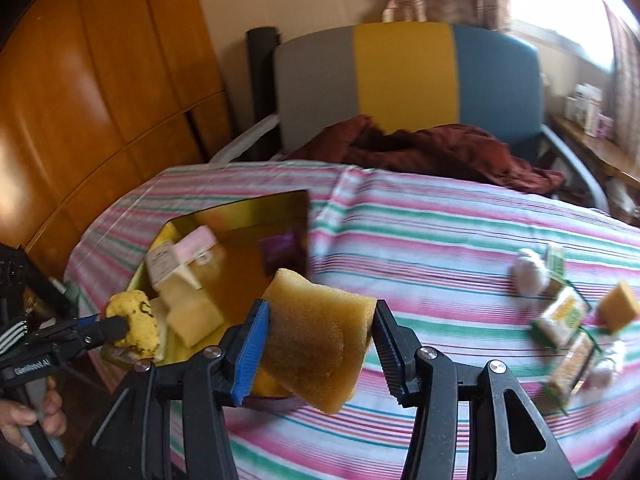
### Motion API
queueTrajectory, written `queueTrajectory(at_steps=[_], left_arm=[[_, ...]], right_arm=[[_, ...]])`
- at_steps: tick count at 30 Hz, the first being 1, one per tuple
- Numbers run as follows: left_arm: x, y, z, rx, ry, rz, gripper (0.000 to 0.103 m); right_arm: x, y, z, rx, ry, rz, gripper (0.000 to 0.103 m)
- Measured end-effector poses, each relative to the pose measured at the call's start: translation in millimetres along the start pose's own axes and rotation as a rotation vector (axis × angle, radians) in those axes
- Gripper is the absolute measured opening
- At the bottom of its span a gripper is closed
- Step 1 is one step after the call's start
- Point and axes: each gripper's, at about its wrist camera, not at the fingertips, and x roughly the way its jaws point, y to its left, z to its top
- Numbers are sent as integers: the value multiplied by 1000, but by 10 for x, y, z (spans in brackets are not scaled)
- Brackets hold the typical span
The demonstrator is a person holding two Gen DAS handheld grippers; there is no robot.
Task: Organize objects
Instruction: 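Carry the sock ball and sponge to the gold tray and release them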
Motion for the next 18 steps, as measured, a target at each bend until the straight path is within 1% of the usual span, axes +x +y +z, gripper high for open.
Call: queueTrajectory(at_steps=[5,6,7,9,10,11,14,18], left_arm=[[26,154,-82,-19,22,20,48],[32,179,-80,-26,25,25,51],[42,204,-81,-34,30,41,56],[41,240,-69,-49,31,64,62],[35,262,-62,-59,28,77,66],[27,274,-58,-65,26,86,69],[-40,310,-23,-79,5,103,70],[-169,245,24,-43,-47,151,70]], right_arm=[[157,260,-16,-39,34,38,52],[166,279,-16,-41,39,44,53],[200,311,-21,-44,48,54,55],[281,381,-29,-45,82,82,61],[311,408,-42,-40,88,96,72],[355,431,-63,-31,96,109,82],[428,459,-117,-16,117,121,83],[436,475,-187,-22,136,116,84]])
